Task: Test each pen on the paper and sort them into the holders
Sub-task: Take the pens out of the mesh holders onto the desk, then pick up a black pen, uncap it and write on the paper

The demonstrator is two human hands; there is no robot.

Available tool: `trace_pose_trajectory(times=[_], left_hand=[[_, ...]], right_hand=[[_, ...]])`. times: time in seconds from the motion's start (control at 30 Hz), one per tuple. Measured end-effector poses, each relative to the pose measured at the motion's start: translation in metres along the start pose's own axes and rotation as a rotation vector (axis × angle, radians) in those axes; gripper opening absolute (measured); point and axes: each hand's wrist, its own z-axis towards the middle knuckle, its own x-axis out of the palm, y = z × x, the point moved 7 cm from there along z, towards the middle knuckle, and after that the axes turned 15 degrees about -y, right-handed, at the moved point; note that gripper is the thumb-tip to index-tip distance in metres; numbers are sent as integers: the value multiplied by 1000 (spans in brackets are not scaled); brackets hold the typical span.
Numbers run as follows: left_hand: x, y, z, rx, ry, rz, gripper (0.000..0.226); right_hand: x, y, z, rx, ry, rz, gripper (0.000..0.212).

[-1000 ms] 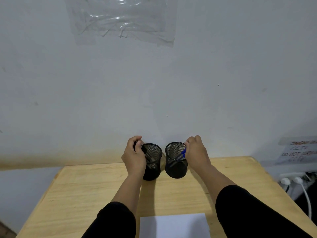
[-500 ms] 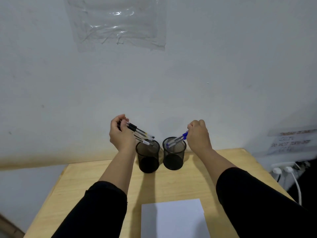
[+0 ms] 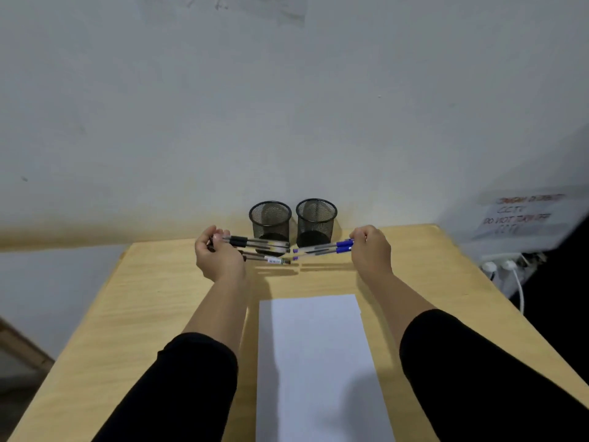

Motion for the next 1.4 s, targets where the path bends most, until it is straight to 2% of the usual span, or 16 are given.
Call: trace_pose_trajectory(times=[0.17,0.3,0.5,0.7,0.83,0.93,1.1,1.3,1.4], left_hand=[[-26,39,5,-84,-59,146,17],[-28,48,10,-64,-46,244,17],[-21,53,14,0,29,372,16],[-16,48,12,222,264,655,26],[-10,43,19,409,401,787,30],[-13,42,29,520,447,851,30],[-28,37,35,695,531,895,16],[-32,40,39,842,610,960,19],[-28,40,37,882,630,991,14]], right_hand=[[21,-40,-22,89,57,-47,29],[31,-54,-19,129,64,-53,31],[39,-62,-15,89,74,-120,30],[35,-58,-15,-31,78,-190,23],[33,-42,-22,-238,78,-403,20],[42,-20,-40,-411,132,-383,23],[81,8,-87,-572,403,-288,21],[99,23,-107,-644,421,-318,21],[103,27,-107,-704,415,-371,17]])
